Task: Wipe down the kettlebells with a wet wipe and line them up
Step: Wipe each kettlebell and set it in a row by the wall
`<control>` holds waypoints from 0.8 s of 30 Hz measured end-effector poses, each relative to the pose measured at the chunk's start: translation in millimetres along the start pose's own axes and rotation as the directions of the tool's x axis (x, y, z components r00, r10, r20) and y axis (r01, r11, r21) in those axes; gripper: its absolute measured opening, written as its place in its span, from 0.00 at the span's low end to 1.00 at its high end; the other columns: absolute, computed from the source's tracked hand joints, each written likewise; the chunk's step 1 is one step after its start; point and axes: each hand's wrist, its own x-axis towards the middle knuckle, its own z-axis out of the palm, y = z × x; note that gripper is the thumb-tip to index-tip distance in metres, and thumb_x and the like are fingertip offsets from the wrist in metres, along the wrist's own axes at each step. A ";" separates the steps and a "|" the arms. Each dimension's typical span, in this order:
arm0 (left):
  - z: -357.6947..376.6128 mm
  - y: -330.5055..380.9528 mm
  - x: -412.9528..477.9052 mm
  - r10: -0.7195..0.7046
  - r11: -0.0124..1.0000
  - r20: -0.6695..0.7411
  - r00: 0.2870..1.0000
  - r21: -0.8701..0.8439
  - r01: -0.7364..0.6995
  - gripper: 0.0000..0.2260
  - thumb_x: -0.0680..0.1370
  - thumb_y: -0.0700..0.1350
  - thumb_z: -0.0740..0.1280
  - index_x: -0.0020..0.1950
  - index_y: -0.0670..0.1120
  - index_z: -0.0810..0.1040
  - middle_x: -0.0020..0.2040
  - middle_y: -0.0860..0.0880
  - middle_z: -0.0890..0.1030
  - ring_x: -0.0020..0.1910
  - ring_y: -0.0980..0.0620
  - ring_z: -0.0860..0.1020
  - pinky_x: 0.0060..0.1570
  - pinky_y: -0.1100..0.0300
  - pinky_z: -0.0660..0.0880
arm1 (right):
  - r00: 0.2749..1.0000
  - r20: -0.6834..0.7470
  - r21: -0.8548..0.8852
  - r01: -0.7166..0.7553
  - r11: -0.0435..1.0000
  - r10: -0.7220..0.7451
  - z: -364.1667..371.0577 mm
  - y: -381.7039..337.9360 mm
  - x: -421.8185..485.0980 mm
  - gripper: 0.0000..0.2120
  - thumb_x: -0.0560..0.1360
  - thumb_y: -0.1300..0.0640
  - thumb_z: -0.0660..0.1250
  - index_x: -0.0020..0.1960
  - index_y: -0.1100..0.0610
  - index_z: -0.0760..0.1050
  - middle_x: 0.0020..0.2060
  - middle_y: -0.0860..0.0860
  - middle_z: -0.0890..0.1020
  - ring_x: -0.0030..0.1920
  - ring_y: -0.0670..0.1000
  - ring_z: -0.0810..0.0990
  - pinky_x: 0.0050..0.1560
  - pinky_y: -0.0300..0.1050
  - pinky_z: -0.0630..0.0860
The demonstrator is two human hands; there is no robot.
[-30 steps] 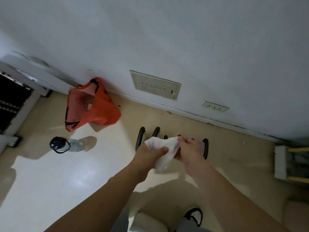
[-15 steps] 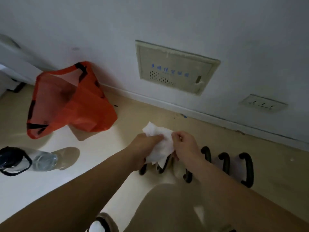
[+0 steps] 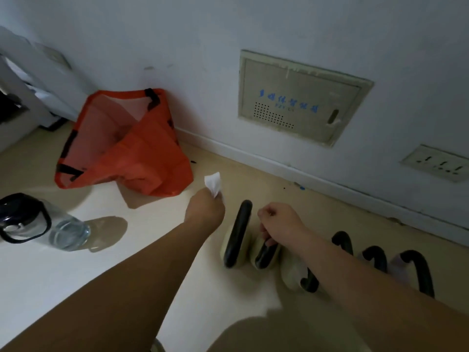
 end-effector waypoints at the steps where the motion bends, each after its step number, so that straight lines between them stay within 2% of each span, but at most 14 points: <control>1: 2.8 -6.2 -7.3 -0.001 0.999 -0.020 1.000 0.050 0.002 0.17 0.84 0.51 0.60 0.59 0.40 0.80 0.55 0.41 0.84 0.55 0.41 0.82 0.56 0.53 0.76 | 1.000 -0.015 0.007 0.014 1.000 -0.013 1.8 1.2 -2.3 0.09 0.83 0.51 0.62 0.49 0.52 0.79 0.40 0.58 0.85 0.44 0.61 0.86 0.46 0.61 0.85; 4: 19.7 -27.7 -28.3 -0.044 0.999 0.079 0.996 -0.027 0.047 0.18 0.84 0.52 0.59 0.65 0.40 0.78 0.60 0.41 0.82 0.60 0.42 0.80 0.61 0.53 0.75 | 0.999 -0.034 0.018 0.032 0.999 -0.032 5.7 8.0 -7.2 0.10 0.82 0.50 0.62 0.47 0.51 0.80 0.41 0.58 0.86 0.45 0.61 0.86 0.50 0.62 0.84; 7: 37.6 -38.8 -47.8 -0.134 0.950 0.206 0.969 -0.252 0.185 0.19 0.85 0.51 0.58 0.70 0.40 0.74 0.62 0.42 0.79 0.61 0.42 0.78 0.63 0.50 0.75 | 0.997 -0.043 0.003 0.071 0.998 -0.070 5.7 9.8 -3.3 0.11 0.82 0.50 0.62 0.45 0.50 0.80 0.43 0.55 0.85 0.46 0.57 0.84 0.55 0.61 0.83; 9: 45.7 -41.2 -48.7 -0.195 0.870 0.196 0.961 -0.418 0.262 0.19 0.85 0.50 0.57 0.72 0.40 0.72 0.59 0.44 0.78 0.58 0.43 0.77 0.61 0.50 0.75 | 0.992 -0.024 -0.055 0.121 0.991 -0.122 3.6 5.7 4.9 0.11 0.83 0.51 0.62 0.47 0.51 0.80 0.45 0.53 0.84 0.48 0.54 0.83 0.58 0.56 0.81; 11: 48.6 -38.2 -32.8 -0.291 0.833 0.046 0.956 -0.479 0.276 0.20 0.85 0.51 0.56 0.69 0.39 0.73 0.59 0.42 0.79 0.59 0.40 0.77 0.62 0.48 0.75 | 0.977 0.022 -0.216 0.210 0.954 -0.210 -1.4 1.0 20.5 0.10 0.84 0.51 0.61 0.53 0.51 0.81 0.49 0.51 0.83 0.50 0.52 0.81 0.59 0.52 0.79; 13: 43.8 -32.8 -11.6 -0.312 0.893 -0.188 0.931 -0.393 0.219 0.20 0.85 0.51 0.56 0.66 0.38 0.75 0.63 0.38 0.80 0.62 0.38 0.78 0.64 0.49 0.73 | 0.957 0.105 -0.378 0.291 0.879 -0.272 -4.3 -1.7 40.2 0.12 0.84 0.49 0.60 0.62 0.48 0.80 0.59 0.48 0.82 0.57 0.51 0.80 0.63 0.51 0.76; 14: 42.6 -29.8 -4.1 -0.276 0.918 -0.256 0.927 -0.357 0.175 0.20 0.86 0.51 0.56 0.68 0.39 0.75 0.65 0.39 0.79 0.65 0.40 0.77 0.66 0.51 0.71 | 0.949 0.149 -0.424 0.316 0.849 -0.278 -4.3 -0.9 50.3 0.15 0.84 0.47 0.60 0.68 0.46 0.77 0.65 0.48 0.80 0.63 0.51 0.78 0.67 0.51 0.74; 15: 45.3 -27.9 0.0 -0.222 0.938 -0.242 0.945 -0.318 0.139 0.20 0.86 0.52 0.55 0.69 0.40 0.75 0.66 0.41 0.79 0.66 0.41 0.76 0.67 0.52 0.70 | 0.944 0.187 -0.443 0.327 0.835 -0.270 -3.2 1.9 59.8 0.18 0.84 0.46 0.60 0.73 0.45 0.73 0.70 0.47 0.76 0.69 0.52 0.75 0.71 0.49 0.70; 16: 52.5 -27.8 0.4 -0.174 0.947 -0.158 0.972 -0.298 0.121 0.21 0.86 0.54 0.55 0.68 0.41 0.76 0.65 0.41 0.80 0.65 0.42 0.77 0.68 0.51 0.71 | 0.941 0.220 -0.452 0.331 0.828 -0.256 -1.6 6.4 68.4 0.21 0.84 0.46 0.59 0.76 0.45 0.70 0.74 0.47 0.73 0.73 0.51 0.71 0.73 0.46 0.67; 18: 71.8 -32.7 -8.9 -0.144 0.932 0.131 0.981 -0.315 0.179 0.20 0.85 0.55 0.56 0.59 0.42 0.80 0.55 0.42 0.84 0.55 0.44 0.82 0.62 0.48 0.78 | 0.932 0.268 -0.457 0.346 0.819 -0.244 1.0 17.0 80.9 0.22 0.84 0.46 0.61 0.78 0.44 0.68 0.76 0.46 0.71 0.75 0.51 0.69 0.71 0.41 0.63; 19: 77.9 -35.3 -13.6 -0.142 0.906 0.217 0.966 -0.365 0.215 0.19 0.85 0.55 0.57 0.55 0.44 0.82 0.52 0.43 0.84 0.51 0.45 0.82 0.57 0.47 0.79 | 0.929 0.266 -0.457 0.356 0.815 -0.256 0.5 22.3 87.3 0.21 0.84 0.47 0.62 0.77 0.42 0.69 0.75 0.46 0.72 0.74 0.50 0.70 0.70 0.39 0.64; 21: 80.7 -42.3 -14.5 -0.169 0.861 0.230 0.958 -0.440 0.257 0.18 0.85 0.54 0.56 0.50 0.47 0.81 0.50 0.42 0.84 0.48 0.46 0.82 0.49 0.53 0.79 | 0.916 0.261 -0.460 0.395 0.795 -0.304 -3.2 27.1 99.3 0.20 0.81 0.47 0.66 0.73 0.39 0.73 0.72 0.46 0.76 0.71 0.49 0.74 0.71 0.43 0.69; 22: 79.3 -46.1 -12.7 -0.161 0.871 0.216 0.963 -0.427 0.242 0.19 0.85 0.55 0.55 0.49 0.47 0.81 0.50 0.42 0.84 0.48 0.47 0.81 0.46 0.56 0.78 | 0.909 0.272 -0.467 0.412 0.782 -0.317 -5.5 26.5 103.6 0.20 0.80 0.46 0.68 0.71 0.39 0.75 0.71 0.45 0.77 0.70 0.48 0.75 0.72 0.46 0.70; 24: 83.2 -52.3 -17.4 -0.087 0.950 0.182 0.979 -0.281 0.137 0.21 0.85 0.57 0.52 0.50 0.47 0.79 0.48 0.44 0.83 0.46 0.49 0.81 0.43 0.58 0.77 | 0.904 0.282 -0.461 0.421 0.781 -0.321 -8.6 25.0 109.3 0.20 0.77 0.44 0.72 0.68 0.37 0.77 0.69 0.43 0.78 0.69 0.47 0.76 0.72 0.49 0.71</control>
